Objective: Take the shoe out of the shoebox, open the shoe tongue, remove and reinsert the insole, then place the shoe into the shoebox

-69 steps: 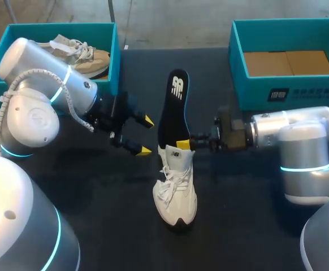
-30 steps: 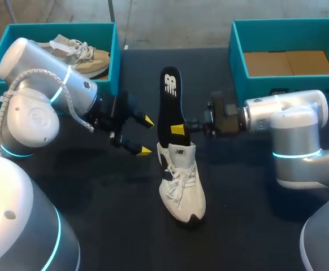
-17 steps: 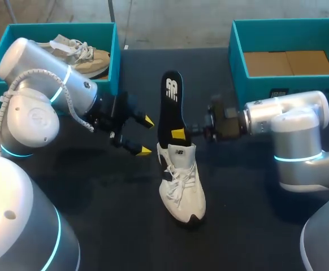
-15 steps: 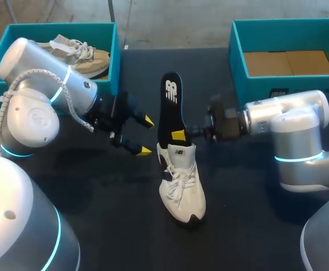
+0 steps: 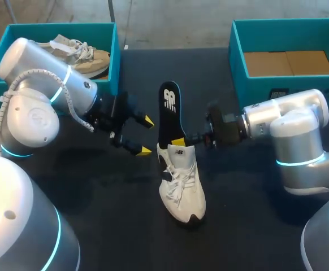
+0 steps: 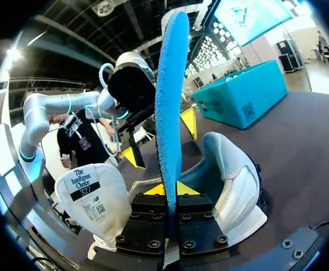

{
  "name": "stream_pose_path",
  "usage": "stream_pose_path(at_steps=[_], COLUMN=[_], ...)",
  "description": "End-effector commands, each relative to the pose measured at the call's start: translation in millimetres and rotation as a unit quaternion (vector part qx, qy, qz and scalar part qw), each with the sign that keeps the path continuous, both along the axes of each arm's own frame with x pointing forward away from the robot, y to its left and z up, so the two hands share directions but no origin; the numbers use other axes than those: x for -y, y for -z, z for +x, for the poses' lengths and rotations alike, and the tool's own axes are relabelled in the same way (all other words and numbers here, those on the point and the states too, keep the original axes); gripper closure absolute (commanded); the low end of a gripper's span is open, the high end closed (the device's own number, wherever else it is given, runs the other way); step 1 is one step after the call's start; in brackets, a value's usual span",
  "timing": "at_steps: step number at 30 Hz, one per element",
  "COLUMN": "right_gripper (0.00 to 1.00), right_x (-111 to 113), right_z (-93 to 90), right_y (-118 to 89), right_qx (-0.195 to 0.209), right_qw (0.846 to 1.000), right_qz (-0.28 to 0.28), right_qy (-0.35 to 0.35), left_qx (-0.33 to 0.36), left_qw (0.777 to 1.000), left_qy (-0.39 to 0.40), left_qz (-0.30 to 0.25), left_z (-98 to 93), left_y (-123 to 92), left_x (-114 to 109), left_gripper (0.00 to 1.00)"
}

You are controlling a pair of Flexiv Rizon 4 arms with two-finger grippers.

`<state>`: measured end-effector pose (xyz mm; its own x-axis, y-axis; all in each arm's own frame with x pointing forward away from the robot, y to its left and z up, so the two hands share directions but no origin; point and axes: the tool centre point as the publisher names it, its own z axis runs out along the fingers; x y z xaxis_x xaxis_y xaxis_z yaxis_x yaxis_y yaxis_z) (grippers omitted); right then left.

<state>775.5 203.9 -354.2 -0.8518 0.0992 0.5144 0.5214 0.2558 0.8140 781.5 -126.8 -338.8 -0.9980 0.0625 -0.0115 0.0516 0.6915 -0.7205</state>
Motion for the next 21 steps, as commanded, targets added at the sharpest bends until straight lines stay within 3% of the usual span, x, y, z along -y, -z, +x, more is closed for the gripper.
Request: stream_pose_path(at_steps=[1,2,4,14,21], right_gripper=[0.96,0.87,0.78,0.67,0.66], right_x=[0,-1,-2,-6,-12], right_z=[-1.1,-0.2,1.5,8.8,19.9], right_y=[-1,-3,-7,-14,-21], right_qx=[0.007,0.011,0.016,0.028,0.041], right_qw=[1.0,1.0,1.0,1.0,0.999], right_qz=[0.0,0.0,0.0,0.002,0.005], right_qy=[0.003,0.004,0.004,0.003,-0.004], left_qx=[0.0,0.0,0.0,0.0,0.0], left_qw=[1.0,1.0,1.0,1.0,1.0], left_qy=[0.0,0.0,0.0,0.0,0.0], left_qz=[0.001,0.001,0.001,0.001,0.001], left_z=[-0.3,-0.3,-0.3,-0.3,-0.3], left_y=[1,1,1,1,1], left_x=[0,0,0,0,0], left_gripper=[0.0,0.0,0.0,0.0,0.0])
